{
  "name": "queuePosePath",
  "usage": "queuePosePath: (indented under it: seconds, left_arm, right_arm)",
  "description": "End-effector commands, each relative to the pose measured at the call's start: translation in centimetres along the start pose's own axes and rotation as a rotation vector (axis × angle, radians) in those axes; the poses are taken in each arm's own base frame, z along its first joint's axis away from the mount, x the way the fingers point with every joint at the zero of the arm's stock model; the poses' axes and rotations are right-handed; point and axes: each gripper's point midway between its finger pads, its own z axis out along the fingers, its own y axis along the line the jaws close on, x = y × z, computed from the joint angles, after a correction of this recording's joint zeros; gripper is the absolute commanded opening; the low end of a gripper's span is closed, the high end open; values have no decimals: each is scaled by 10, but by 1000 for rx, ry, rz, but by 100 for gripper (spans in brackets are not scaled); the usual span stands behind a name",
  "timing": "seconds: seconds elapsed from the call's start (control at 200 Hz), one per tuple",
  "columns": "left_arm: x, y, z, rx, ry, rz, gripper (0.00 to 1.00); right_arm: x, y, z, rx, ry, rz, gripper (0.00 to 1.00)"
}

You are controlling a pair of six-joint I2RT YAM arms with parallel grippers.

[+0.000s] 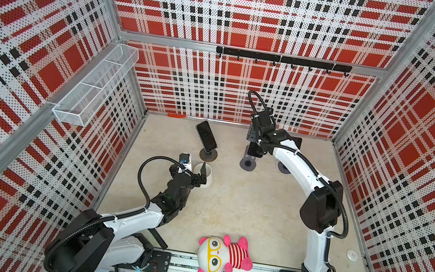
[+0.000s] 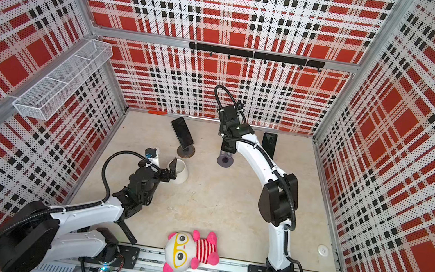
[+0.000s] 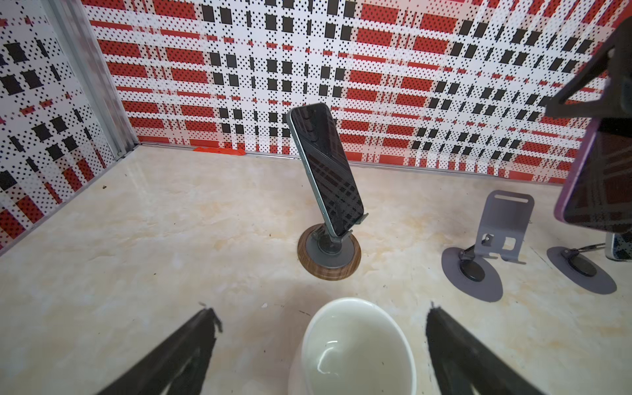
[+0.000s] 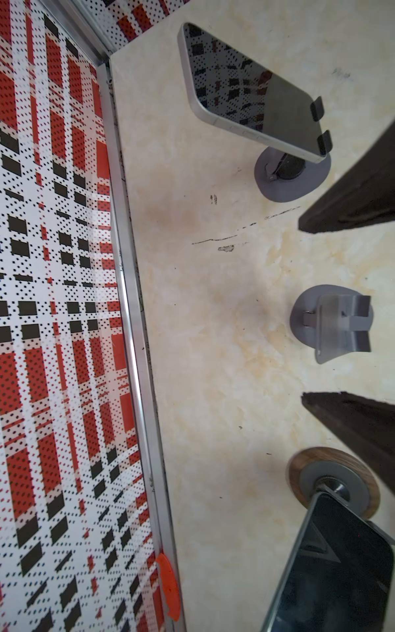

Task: Remove the phone from the phone stand
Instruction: Remove the phone from the phone stand, then place the phone to the middle-right of the table.

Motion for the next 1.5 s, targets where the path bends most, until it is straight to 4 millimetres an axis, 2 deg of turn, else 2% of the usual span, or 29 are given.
queuePosePath:
  seconds: [0.0, 0.125, 0.496, 0.807, 0.947, 1.042, 1.177, 1.498]
  left_arm:
    - [-7, -3, -4, 14, -22, -22, 98]
    - [-7, 2, -3, -14, -21, -17, 98]
    - [-8, 4, -3, -26, -19, -14, 98]
    - [-3, 1, 0, -18, -3, -8, 98]
    - [-2, 0, 0, -8, 0, -9, 98]
    - [-1, 1, 0, -16, 1, -8, 98]
    - [-2, -1, 0, -7, 1, -11, 98]
    - [-1, 2, 0, -23, 2, -8, 98]
  right_arm:
    - [-7, -4, -31, -40, 2, 7, 74]
    - [8, -14, -40, -34, 41, -4, 74]
    - [62, -16, -51, -130, 204, 5, 74]
    - [115, -45, -60, -86, 341, -55, 75]
    - [145, -64, -58, -57, 408, -90, 75]
    - [169, -66, -59, -101, 481, -108, 75]
    - [203, -79, -56, -113, 579, -143, 75]
    - [236, -114, -53, -60, 679, -188, 75]
